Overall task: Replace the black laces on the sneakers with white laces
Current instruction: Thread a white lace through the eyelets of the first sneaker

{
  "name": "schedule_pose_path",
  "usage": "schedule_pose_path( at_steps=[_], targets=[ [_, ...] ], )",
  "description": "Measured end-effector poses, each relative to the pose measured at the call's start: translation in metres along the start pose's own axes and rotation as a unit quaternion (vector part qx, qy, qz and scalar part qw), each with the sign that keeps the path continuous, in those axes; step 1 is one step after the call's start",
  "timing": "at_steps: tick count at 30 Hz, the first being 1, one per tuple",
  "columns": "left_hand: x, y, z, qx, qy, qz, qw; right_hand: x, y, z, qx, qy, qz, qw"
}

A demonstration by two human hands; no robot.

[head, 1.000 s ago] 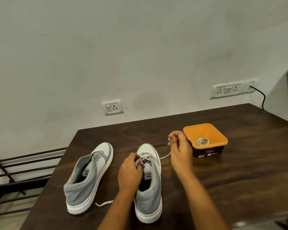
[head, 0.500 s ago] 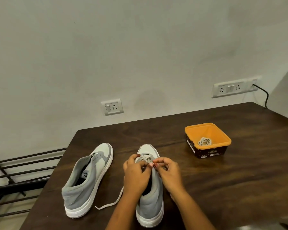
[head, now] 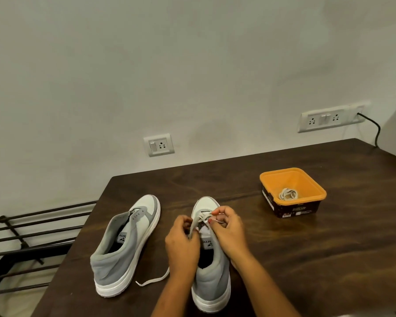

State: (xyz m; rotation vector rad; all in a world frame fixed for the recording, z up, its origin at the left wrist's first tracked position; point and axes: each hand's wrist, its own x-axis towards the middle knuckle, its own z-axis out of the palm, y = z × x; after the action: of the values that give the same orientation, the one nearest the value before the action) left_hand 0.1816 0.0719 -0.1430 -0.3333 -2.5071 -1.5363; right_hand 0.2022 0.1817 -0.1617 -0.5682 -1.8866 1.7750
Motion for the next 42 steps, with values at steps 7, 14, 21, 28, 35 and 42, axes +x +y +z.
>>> schedule_pose_path(
  at_steps=[7, 14, 21, 28, 35, 42],
  targets=[
    [0.013, -0.007, -0.006, -0.099, -0.029, -0.165, 0.981, -0.001, 0.009, 0.018, -0.047, 0.012, -0.026, 0.998],
    [0.018, -0.016, -0.012, -0.193, -0.114, -0.215, 0.951, -0.006, 0.005, 0.027, -0.151, 0.036, -0.09, 0.984],
    [0.016, -0.013, -0.011, -0.237, -0.116, -0.24, 0.934, -0.01, -0.002, 0.027, -0.169, 0.053, -0.098, 0.979],
    [0.015, -0.013, -0.012, -0.242, -0.122, -0.248, 0.93, -0.016, -0.009, 0.027, -0.244, 0.033, -0.096, 0.965],
    [0.013, -0.01, -0.017, -0.273, -0.114, -0.26, 0.919, -0.021, -0.02, 0.028, -0.337, 0.012, -0.102, 0.936],
    [0.023, -0.02, -0.009, -0.213, -0.175, -0.233, 0.933, -0.019, -0.018, 0.025, -0.353, 0.006, -0.122, 0.928]
  ],
)
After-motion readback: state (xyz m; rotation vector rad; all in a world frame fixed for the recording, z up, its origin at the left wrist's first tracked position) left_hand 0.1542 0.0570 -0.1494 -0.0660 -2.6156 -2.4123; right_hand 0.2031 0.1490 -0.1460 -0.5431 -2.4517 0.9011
